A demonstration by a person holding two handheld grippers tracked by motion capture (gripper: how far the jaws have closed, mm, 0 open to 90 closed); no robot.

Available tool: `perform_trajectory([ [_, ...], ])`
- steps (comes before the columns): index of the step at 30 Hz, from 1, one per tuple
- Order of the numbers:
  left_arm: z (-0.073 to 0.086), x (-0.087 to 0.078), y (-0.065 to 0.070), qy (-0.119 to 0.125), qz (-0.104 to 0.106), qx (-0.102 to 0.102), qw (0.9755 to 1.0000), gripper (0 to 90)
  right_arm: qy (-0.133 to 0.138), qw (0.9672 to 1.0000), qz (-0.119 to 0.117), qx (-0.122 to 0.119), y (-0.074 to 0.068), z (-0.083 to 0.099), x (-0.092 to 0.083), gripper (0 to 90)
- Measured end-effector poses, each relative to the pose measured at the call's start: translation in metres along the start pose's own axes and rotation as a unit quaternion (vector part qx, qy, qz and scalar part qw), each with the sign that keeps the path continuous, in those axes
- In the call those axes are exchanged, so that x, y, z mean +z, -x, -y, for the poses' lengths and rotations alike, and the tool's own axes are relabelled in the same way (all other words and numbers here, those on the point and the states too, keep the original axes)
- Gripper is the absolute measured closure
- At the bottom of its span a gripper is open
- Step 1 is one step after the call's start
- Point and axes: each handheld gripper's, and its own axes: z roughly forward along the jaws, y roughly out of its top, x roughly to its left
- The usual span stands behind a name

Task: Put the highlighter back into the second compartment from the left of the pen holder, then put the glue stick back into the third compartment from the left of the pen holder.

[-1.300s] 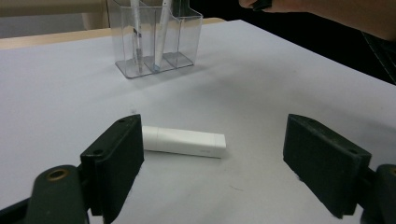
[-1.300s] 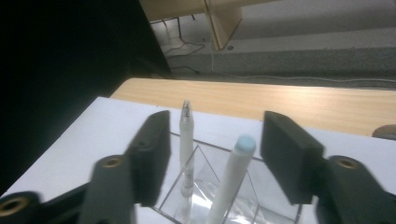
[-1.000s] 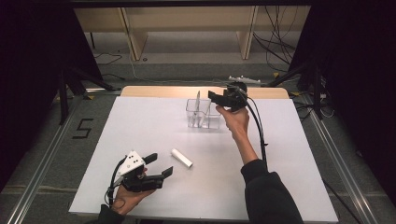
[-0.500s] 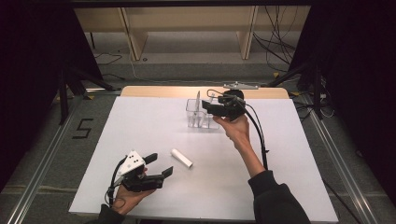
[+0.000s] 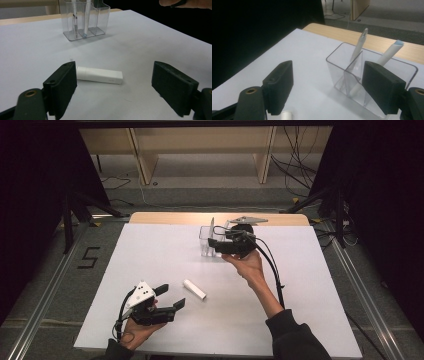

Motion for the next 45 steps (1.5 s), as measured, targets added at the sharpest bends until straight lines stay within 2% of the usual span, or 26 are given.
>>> perform_trajectory([
  [12,-0.002,-0.001,-0.003,0.003,-0.002,-0.001,1.0000,19.7,-0.051,0.9982,-0.023,-0.021,-0.017,0.014,0.014,23.8],
  [19,-0.003,-0.001,-0.007,0.004,-0.007,-0.005,1.0000,19.5,-0.076,0.9959,-0.031,-0.039,-0.026,0.020,0.023,23.8],
  [27,-0.003,-0.002,-0.009,0.002,-0.005,-0.005,1.0000,18.0,-0.102,0.9930,-0.043,-0.043,-0.033,0.026,0.035,22.6],
  [45,-0.002,-0.002,-0.007,0.004,-0.006,-0.007,1.0000,17.2,-0.125,0.9892,-0.048,-0.059,-0.041,0.032,0.040,22.5],
])
